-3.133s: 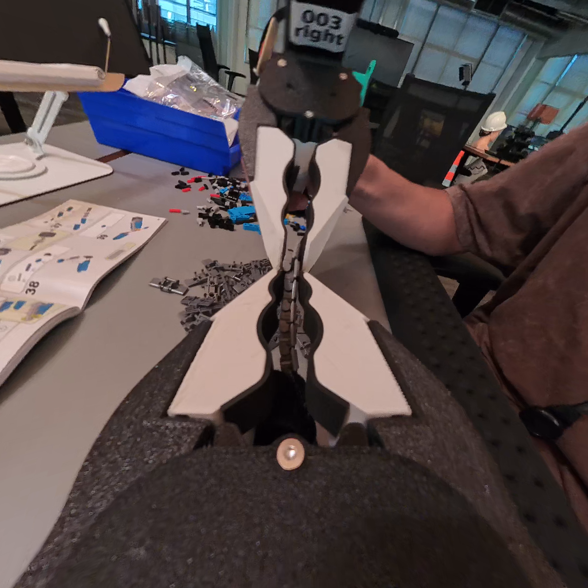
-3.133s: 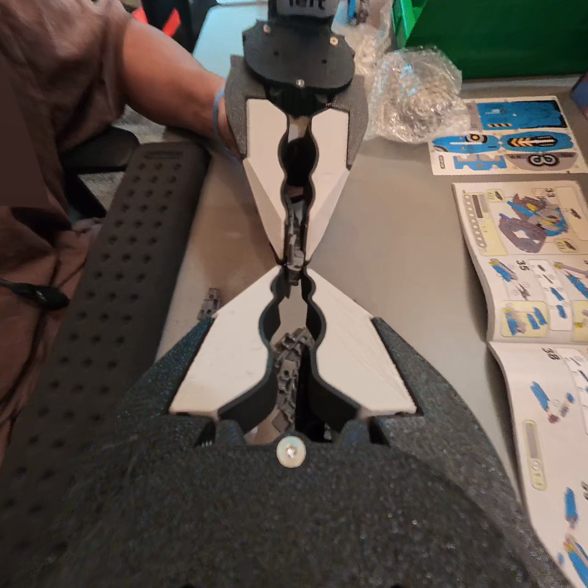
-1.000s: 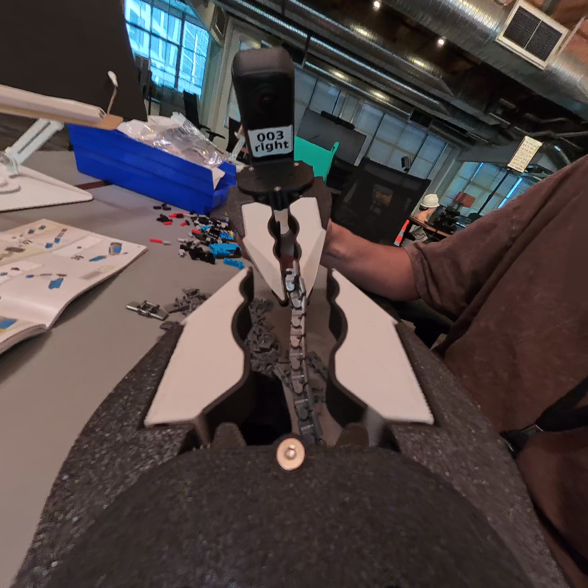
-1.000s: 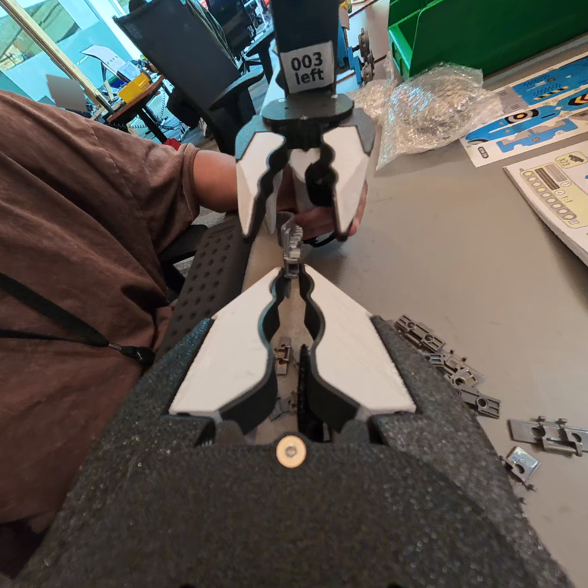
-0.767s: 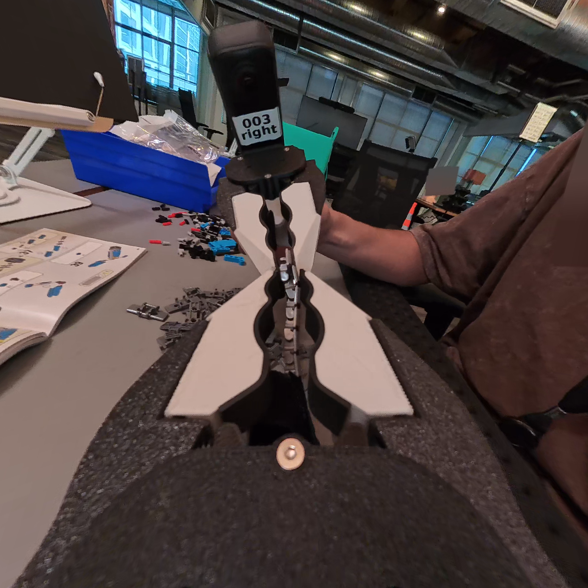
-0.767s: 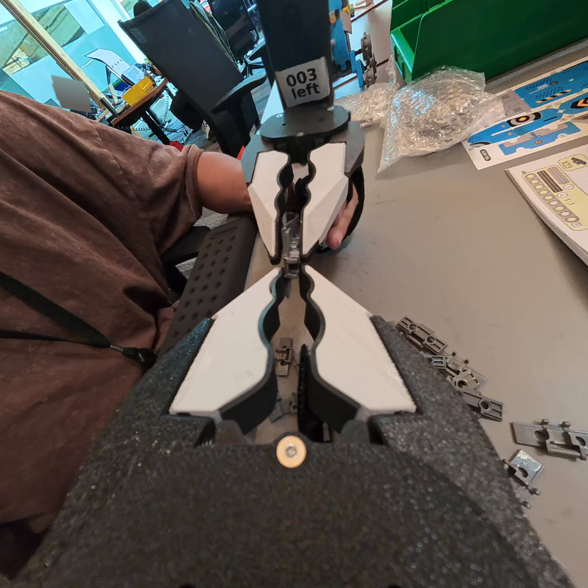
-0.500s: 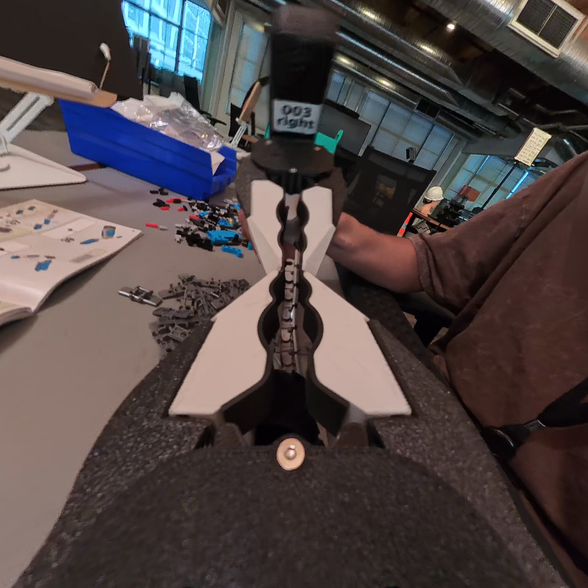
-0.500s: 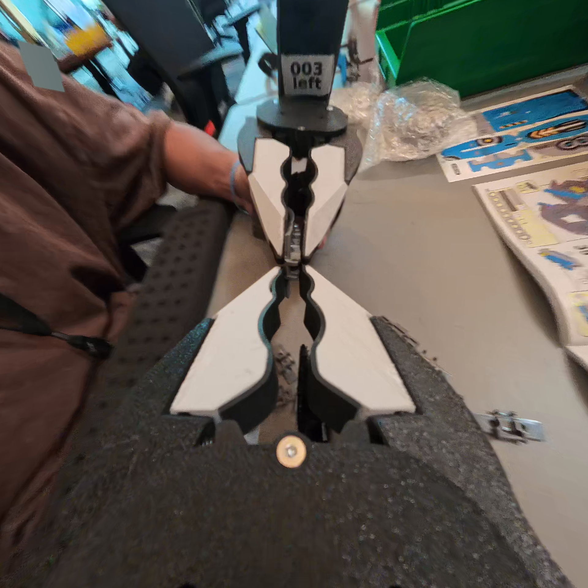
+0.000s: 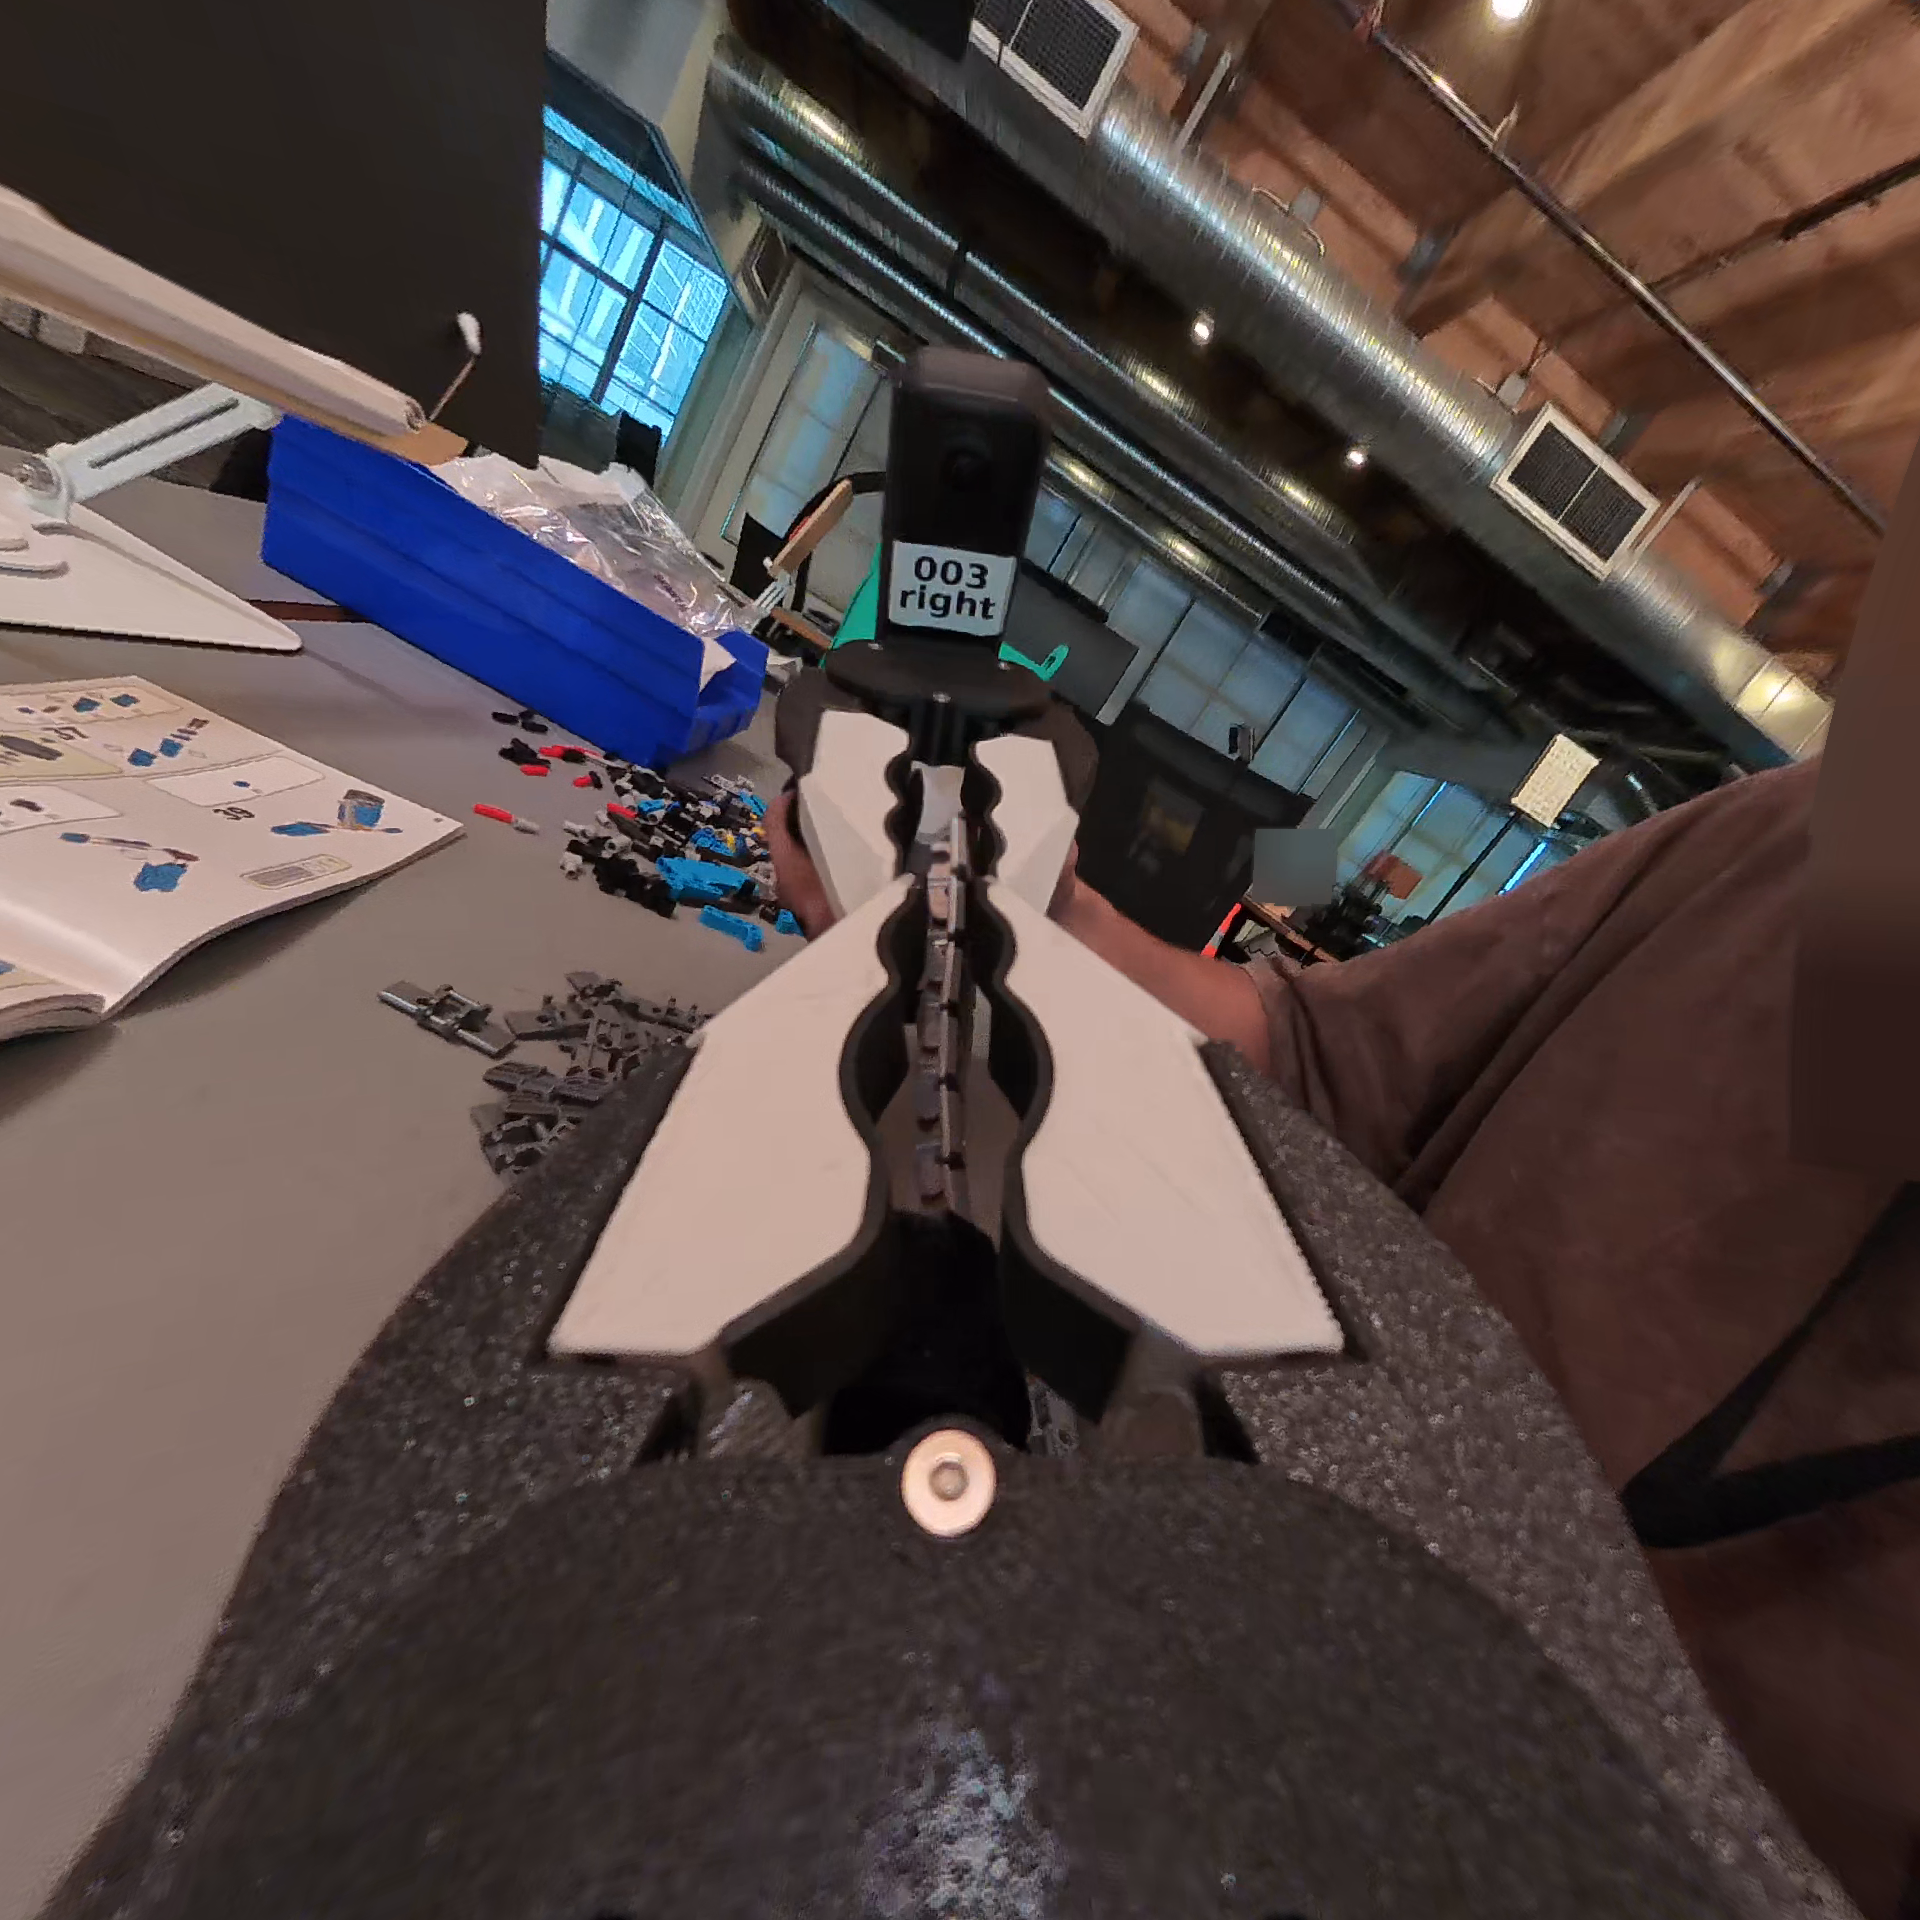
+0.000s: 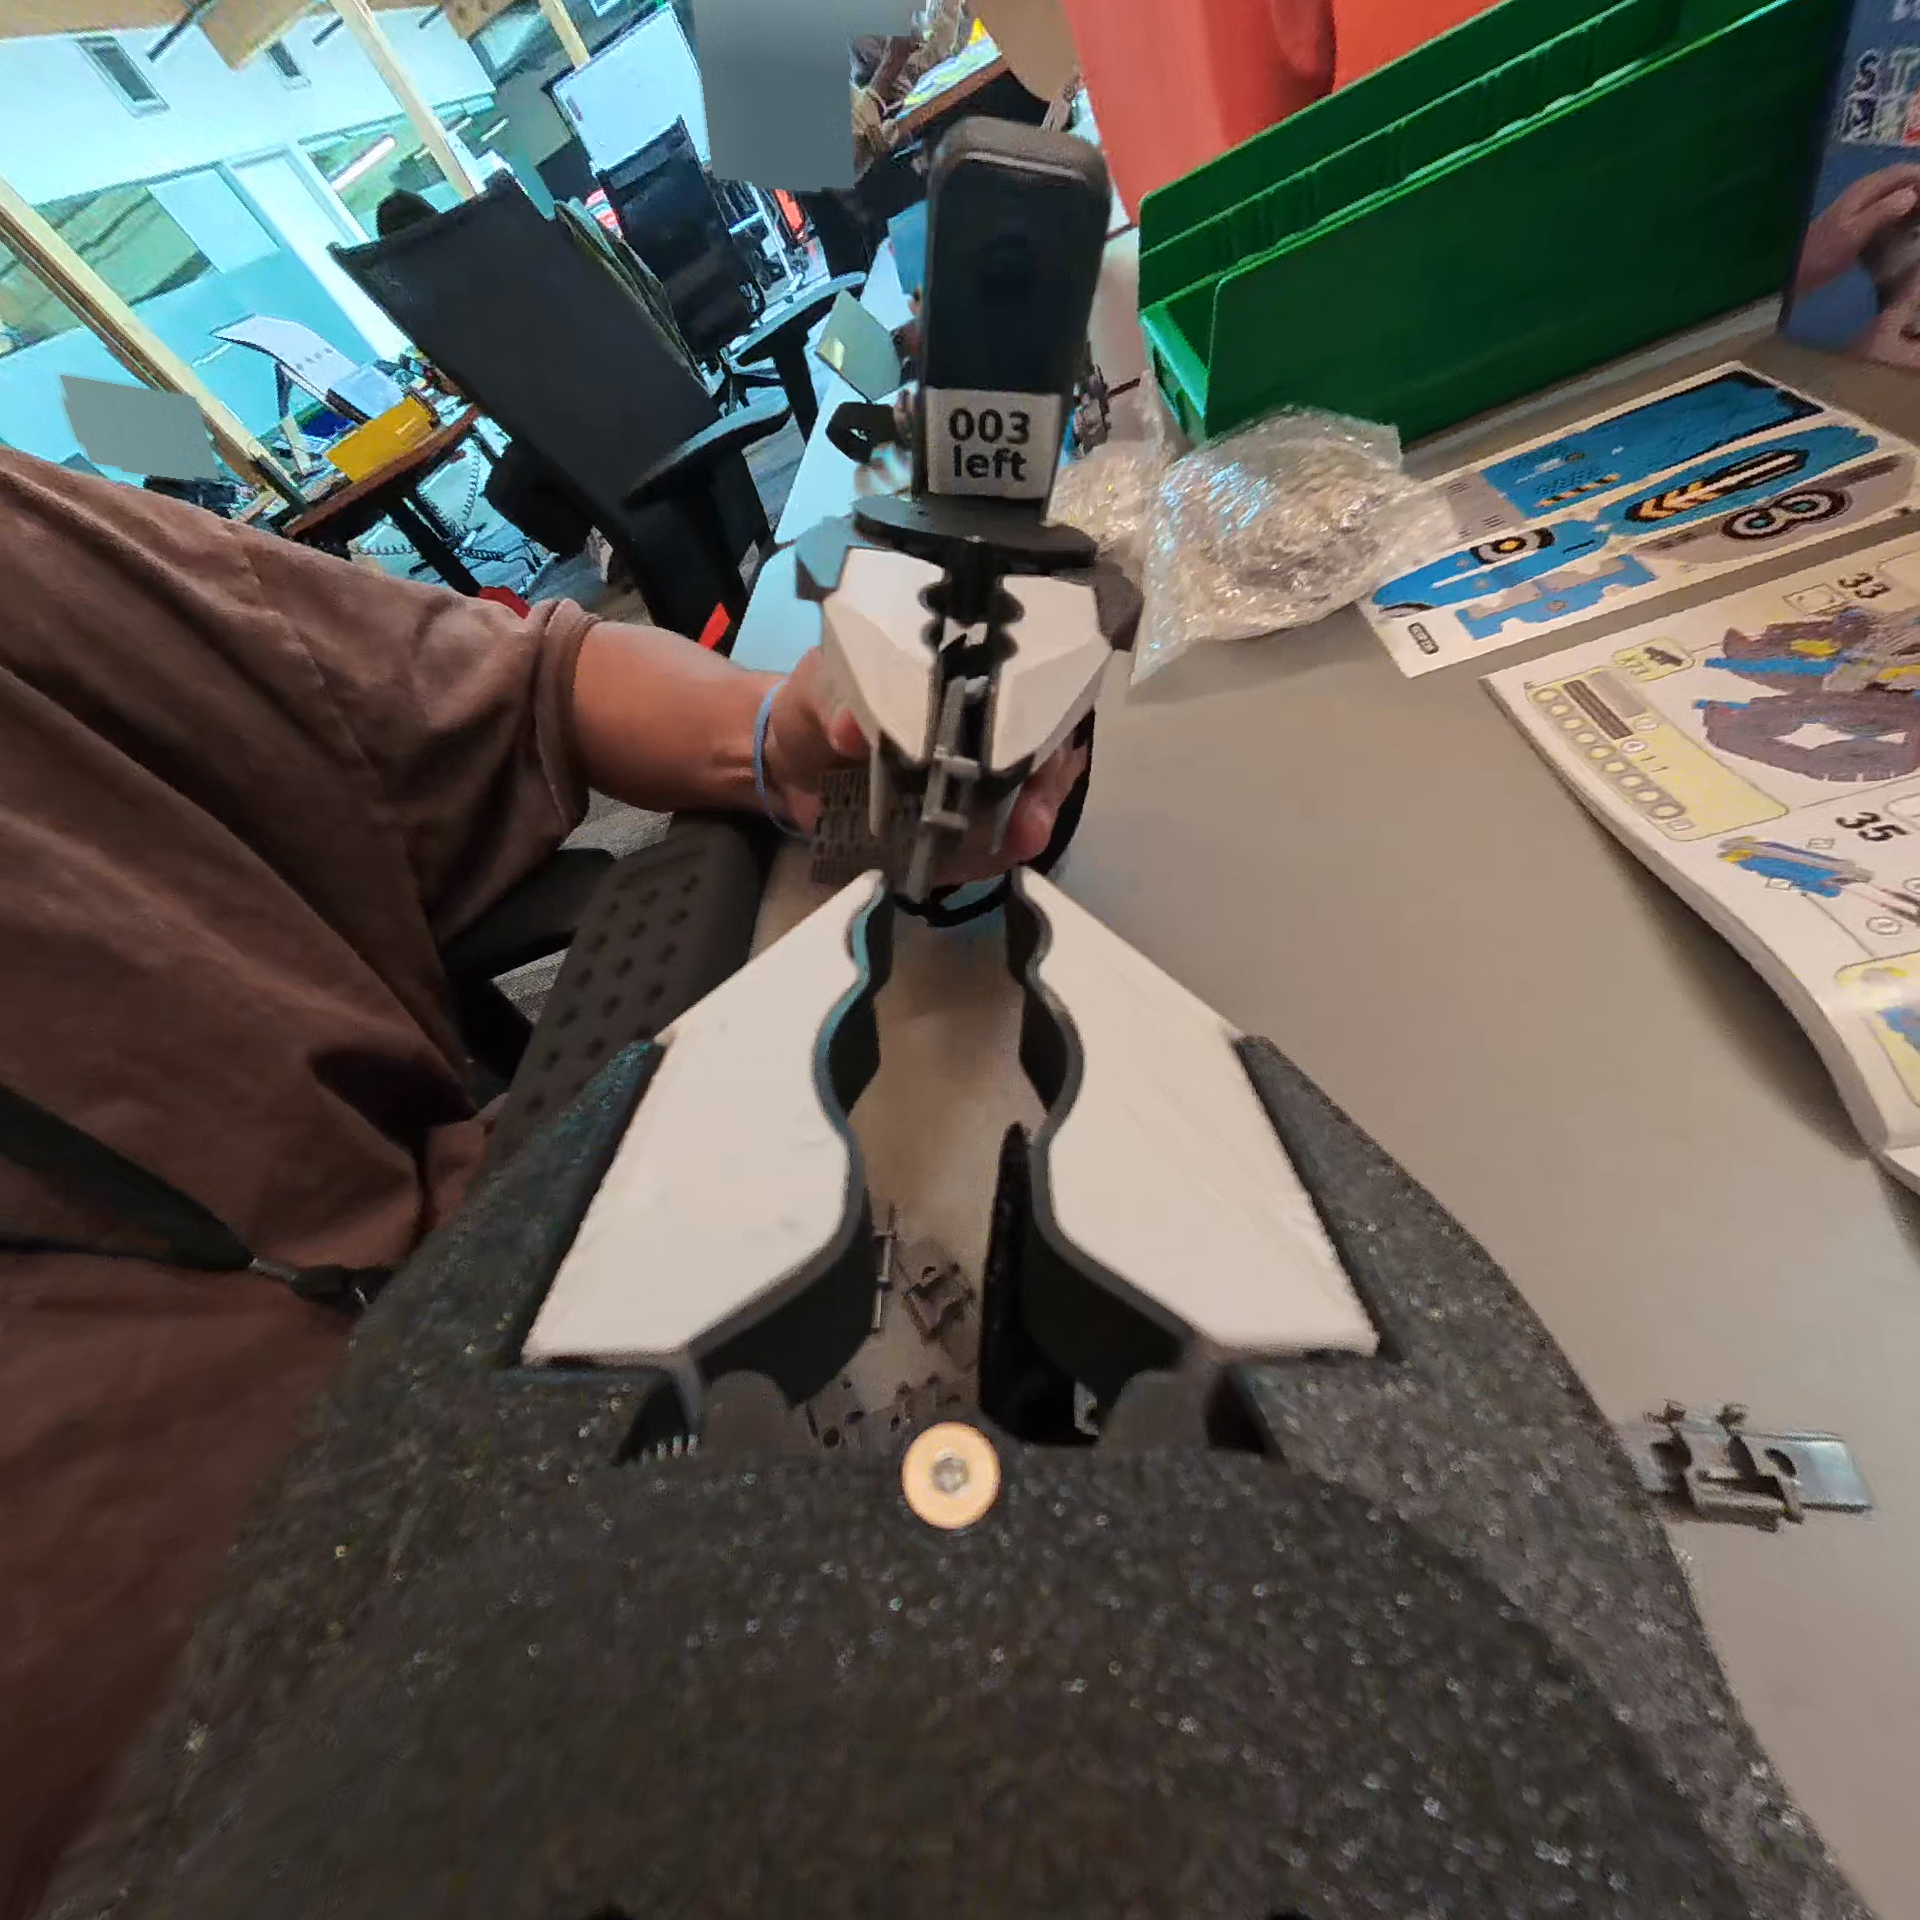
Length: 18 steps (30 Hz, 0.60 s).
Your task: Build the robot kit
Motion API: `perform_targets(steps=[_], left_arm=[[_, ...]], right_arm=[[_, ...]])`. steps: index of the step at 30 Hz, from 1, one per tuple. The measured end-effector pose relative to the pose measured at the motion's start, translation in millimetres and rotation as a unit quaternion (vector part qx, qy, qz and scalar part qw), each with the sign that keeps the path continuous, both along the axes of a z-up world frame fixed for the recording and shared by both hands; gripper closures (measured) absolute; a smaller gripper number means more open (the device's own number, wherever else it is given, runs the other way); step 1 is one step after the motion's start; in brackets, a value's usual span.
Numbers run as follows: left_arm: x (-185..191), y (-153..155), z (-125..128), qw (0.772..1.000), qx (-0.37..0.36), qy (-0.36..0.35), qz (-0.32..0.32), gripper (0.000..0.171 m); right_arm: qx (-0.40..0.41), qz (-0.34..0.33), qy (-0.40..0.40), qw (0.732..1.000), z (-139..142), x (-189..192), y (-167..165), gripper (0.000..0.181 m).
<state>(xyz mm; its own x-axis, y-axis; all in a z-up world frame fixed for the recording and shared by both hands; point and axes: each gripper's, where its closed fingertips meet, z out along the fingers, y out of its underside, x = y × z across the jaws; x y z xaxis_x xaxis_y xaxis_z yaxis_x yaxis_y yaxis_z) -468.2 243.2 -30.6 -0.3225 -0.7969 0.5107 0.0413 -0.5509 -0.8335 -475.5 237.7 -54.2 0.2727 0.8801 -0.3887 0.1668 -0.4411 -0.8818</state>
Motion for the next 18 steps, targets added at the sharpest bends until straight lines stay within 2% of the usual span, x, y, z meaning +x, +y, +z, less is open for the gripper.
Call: perform_targets(steps=[4,10,15,18], left_arm=[[1,2,-3,1.000,-0.007,0.002,0.004,0.164],[4,-2,-6,0.999,0.032,0.016,0.020,0.165],[3,-10,5,0.998,0.058,0.017,0.022,0.165],[4,-1,0,0.997,0.052,0.035,0.037,0.165]], right_arm=[[0.033,-0.026,0.002,0.999,3,-3,4,0.170],[0.015,-0.037,-0.026,0.999,-4,-1,4,0.175],[-0.028,-0.009,0.034,0.999,8,-3,-5,0.176],[-0.030,-0.015,0.032,0.999,5,-2,1,0.174]])
